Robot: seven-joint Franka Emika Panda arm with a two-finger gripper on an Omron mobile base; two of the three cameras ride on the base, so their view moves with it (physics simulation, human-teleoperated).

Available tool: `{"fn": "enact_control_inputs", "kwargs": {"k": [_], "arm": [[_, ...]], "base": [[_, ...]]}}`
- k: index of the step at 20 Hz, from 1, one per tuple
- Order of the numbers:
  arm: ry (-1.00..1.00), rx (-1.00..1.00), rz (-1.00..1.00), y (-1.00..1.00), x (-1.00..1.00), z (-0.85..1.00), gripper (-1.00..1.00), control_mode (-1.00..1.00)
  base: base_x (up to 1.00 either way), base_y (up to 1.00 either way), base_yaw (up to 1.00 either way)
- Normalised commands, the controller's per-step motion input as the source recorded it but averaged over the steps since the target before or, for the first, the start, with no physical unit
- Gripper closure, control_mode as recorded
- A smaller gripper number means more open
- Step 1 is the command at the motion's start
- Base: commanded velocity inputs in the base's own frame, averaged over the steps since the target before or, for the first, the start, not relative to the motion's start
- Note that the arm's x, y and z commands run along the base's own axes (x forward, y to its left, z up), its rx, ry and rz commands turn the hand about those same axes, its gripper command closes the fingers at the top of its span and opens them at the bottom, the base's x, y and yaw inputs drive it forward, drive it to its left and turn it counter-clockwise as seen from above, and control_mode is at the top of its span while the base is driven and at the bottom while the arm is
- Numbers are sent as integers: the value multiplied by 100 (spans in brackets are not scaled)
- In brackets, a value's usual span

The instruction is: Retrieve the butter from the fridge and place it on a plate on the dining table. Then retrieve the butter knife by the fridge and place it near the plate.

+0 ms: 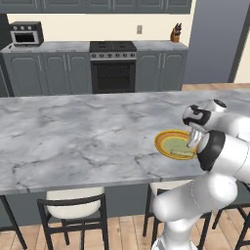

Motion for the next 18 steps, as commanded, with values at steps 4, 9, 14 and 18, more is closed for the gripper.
{"fn": "enact_control_inputs", "kwargs": {"k": [4,9,14,18], "arm": [[3,-23,-21,85,-71,46,-100,-100],[-2,-16,-43,91,-87,0,-100,-100],[-4,-3,-38,13,-64,32,-100,-100],[0,4,-19,-31,-36,51,-100,-100]], "base": [[0,0,0],[0,0,0],[0,0,0],[0,0,0]]}}
